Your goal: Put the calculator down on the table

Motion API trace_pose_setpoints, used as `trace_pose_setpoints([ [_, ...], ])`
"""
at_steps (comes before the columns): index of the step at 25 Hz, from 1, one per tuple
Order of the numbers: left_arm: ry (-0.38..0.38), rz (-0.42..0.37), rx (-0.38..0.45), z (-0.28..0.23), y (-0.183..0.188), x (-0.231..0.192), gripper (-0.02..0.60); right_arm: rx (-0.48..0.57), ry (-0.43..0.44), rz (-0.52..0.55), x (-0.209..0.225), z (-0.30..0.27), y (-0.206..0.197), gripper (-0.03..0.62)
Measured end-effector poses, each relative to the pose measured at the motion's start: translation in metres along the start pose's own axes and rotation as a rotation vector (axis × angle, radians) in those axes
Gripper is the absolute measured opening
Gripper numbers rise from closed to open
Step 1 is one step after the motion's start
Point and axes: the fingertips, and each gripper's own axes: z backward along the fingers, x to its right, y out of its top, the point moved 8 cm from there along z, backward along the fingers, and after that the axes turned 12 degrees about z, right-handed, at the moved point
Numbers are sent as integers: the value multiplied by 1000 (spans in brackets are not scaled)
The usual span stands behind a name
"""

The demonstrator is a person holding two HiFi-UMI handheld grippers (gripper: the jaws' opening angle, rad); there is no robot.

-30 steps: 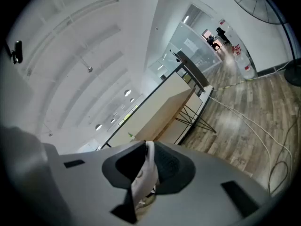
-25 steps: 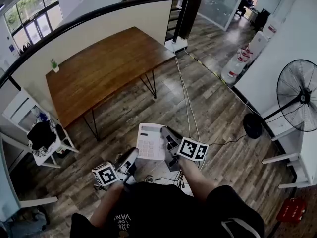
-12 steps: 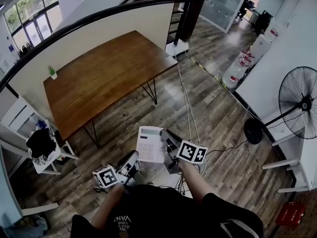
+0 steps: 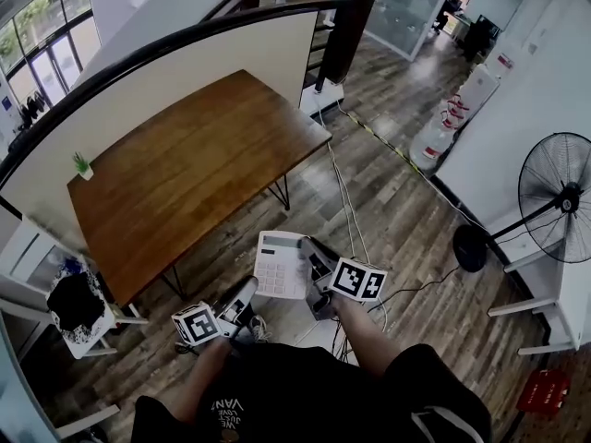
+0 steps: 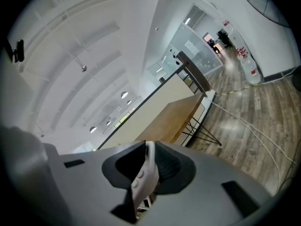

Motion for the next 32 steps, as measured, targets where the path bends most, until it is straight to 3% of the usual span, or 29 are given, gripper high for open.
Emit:
trace_pose_setpoints([
  [6, -4, 5, -30, -10, 39, -5, 75, 7, -35, -5, -2, -32, 12, 54],
  [14, 1, 19, -22, -19, 64, -22, 75, -22, -26, -1, 4, -65, 17, 54],
  [23, 32, 14, 45, -58, 87, -32, 75, -60, 38, 5, 38, -112, 45, 54],
  [32, 60, 23, 157, -149, 102, -38, 74, -137, 124, 49, 112, -161, 108, 54],
])
